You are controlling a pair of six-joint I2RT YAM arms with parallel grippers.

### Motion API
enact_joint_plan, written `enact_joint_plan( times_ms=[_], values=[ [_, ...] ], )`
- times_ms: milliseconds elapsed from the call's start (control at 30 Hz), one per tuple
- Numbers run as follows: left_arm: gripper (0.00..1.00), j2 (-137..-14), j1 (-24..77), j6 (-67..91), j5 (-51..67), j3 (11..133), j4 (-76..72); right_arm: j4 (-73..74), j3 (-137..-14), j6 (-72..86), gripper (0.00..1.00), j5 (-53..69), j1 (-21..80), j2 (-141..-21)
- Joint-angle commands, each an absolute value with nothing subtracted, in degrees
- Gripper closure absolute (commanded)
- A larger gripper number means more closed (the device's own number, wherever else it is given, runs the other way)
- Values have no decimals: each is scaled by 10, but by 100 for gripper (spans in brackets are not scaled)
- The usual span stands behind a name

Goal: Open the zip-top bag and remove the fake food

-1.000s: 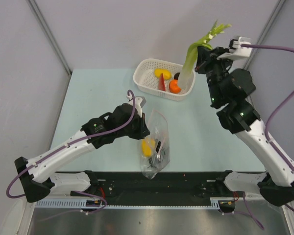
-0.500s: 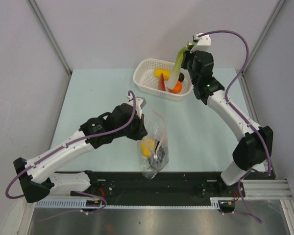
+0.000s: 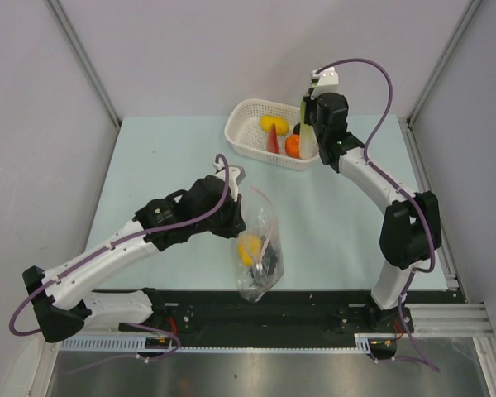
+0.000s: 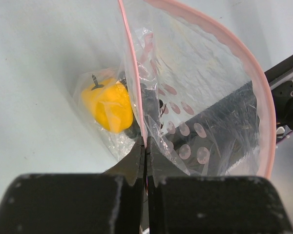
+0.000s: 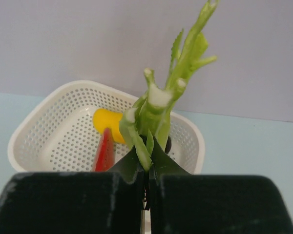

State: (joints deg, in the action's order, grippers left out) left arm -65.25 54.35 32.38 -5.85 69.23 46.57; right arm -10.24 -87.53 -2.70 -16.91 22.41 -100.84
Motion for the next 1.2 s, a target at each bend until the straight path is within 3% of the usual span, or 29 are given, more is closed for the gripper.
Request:
enact_joint_plan(
  times_ms=[0,300,367,400,500,533,633,767,967,1100,1167],
  values=[
    [100,-644,544,328,-60,691,468,-150,-889,-37,100,-138,235,-1049],
    [100,-638,544,350,-68,700,471,-136,-967,33,98,-110,278,-1179],
    [100,-642,544,355,-73,708,473,-112,-1005,61,79,-104,279,-1214],
    [100,-643,544,356,-76,715,474,-98,-1025,68,76,-99,278,-1226],
    [100,-644,543,363,-78,722,471,-18,-1099,92,54,-80,277,-1255],
    [100,-643,544,366,-77,722,471,38,-1116,111,34,-82,277,-1259],
    [100,-641,544,367,-76,717,464,165,-1194,149,9,-77,265,-1267],
    [100,-648,544,359,-67,721,447,278,-1206,222,4,-25,243,-1219],
    [100,-666,543,332,-56,740,438,361,-1067,216,4,38,259,-1031],
    [100,-679,543,318,-48,755,432,372,-954,217,8,41,296,-886],
    [100,-685,543,316,-47,759,427,393,-916,230,18,21,327,-819]
  ],
)
